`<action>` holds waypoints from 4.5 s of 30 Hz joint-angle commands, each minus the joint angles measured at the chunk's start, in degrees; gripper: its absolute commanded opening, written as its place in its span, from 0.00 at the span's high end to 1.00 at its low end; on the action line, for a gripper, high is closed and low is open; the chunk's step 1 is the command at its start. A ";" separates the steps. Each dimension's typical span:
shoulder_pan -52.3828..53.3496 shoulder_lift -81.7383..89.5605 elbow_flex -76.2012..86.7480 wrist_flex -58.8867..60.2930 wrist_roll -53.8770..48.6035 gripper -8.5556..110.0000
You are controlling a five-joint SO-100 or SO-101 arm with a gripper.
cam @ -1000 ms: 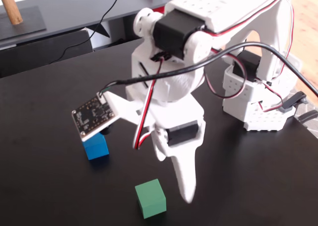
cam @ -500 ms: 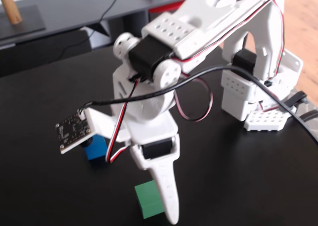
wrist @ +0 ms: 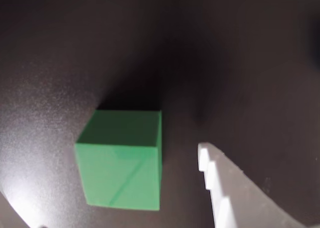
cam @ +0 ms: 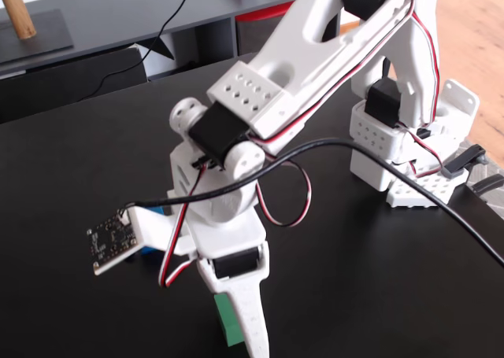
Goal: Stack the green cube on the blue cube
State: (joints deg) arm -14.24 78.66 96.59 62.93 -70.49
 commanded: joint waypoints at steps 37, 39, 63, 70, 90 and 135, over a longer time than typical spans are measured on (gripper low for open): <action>-3.08 13.27 -6.94 15.82 2.81 0.85; -2.37 16.88 -7.29 18.63 1.05 0.85; 19.16 38.14 9.49 1.58 -21.88 0.84; 20.65 25.05 -3.52 4.22 -21.01 0.84; 25.49 0.97 -23.82 9.49 -24.52 0.84; 27.42 0.62 -15.12 -2.55 -24.26 0.66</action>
State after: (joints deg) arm 12.74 74.18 81.91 61.88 -94.92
